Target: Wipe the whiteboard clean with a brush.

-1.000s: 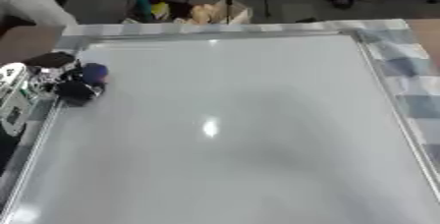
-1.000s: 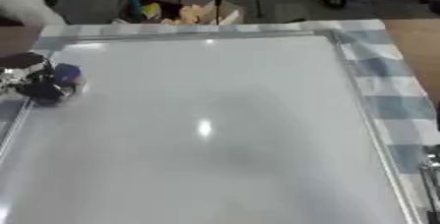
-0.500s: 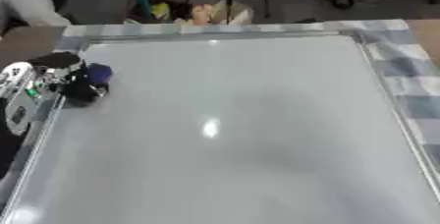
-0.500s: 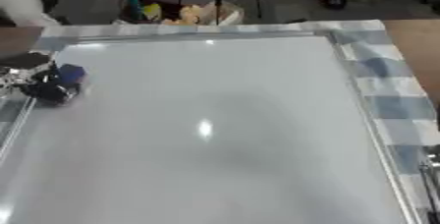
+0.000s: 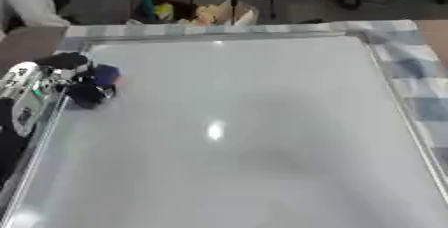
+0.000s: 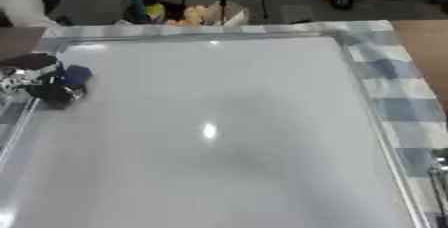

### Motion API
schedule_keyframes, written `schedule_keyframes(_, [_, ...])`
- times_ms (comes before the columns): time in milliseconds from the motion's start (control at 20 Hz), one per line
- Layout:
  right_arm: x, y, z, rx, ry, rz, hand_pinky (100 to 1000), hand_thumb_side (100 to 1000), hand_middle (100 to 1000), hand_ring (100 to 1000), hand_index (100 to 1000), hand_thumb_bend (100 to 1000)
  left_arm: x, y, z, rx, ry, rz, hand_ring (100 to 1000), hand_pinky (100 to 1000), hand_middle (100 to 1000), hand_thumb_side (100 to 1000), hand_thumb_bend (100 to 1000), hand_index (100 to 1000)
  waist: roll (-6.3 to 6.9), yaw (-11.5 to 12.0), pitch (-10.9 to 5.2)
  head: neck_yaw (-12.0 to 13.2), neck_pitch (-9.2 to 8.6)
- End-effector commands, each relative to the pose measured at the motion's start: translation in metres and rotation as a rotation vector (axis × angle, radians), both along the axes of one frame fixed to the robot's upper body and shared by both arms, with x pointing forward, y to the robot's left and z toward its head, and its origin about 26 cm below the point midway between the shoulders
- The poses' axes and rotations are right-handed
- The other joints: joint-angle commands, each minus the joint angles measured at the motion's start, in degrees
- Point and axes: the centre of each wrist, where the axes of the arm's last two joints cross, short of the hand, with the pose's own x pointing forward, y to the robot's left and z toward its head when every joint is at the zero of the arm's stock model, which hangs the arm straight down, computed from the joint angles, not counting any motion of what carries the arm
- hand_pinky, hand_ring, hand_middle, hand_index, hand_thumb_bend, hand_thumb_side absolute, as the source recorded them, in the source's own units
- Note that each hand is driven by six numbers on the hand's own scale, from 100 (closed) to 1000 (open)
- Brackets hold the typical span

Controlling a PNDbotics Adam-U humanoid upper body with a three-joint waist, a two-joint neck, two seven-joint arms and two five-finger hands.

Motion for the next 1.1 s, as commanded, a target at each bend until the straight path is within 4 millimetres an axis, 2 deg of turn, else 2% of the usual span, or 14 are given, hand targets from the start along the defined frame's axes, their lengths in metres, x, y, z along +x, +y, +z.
schedule_keyframes(50, [-0.003, -0.001, 0.006, 0.002, -0.022, 0.0, 776, 880, 684, 857, 797, 100, 0.0, -0.013, 0.004, 0.024, 0.0, -0.049, 421, 305, 419, 651, 100, 630, -0.06, -0.16, -1.23, 0.2, 0.15])
schedule_keyframes(750, [-0.003, -0.001, 0.006, 0.006, -0.021, 0.0, 777, 879, 683, 857, 797, 100, -0.003, -0.04, 0.007, 0.068, 0.024, -0.171, 416, 303, 411, 665, 100, 630, 0.11, -0.03, -1.48, 0.47, 0.44])
schedule_keyframes(1100, [-0.003, -0.001, 0.006, 0.005, -0.021, -0.001, 777, 878, 682, 857, 797, 100, -0.004, -0.043, 0.008, 0.072, 0.033, -0.177, 413, 304, 408, 668, 100, 631, 0.13, 0.08, -1.56, 0.54, 0.47])
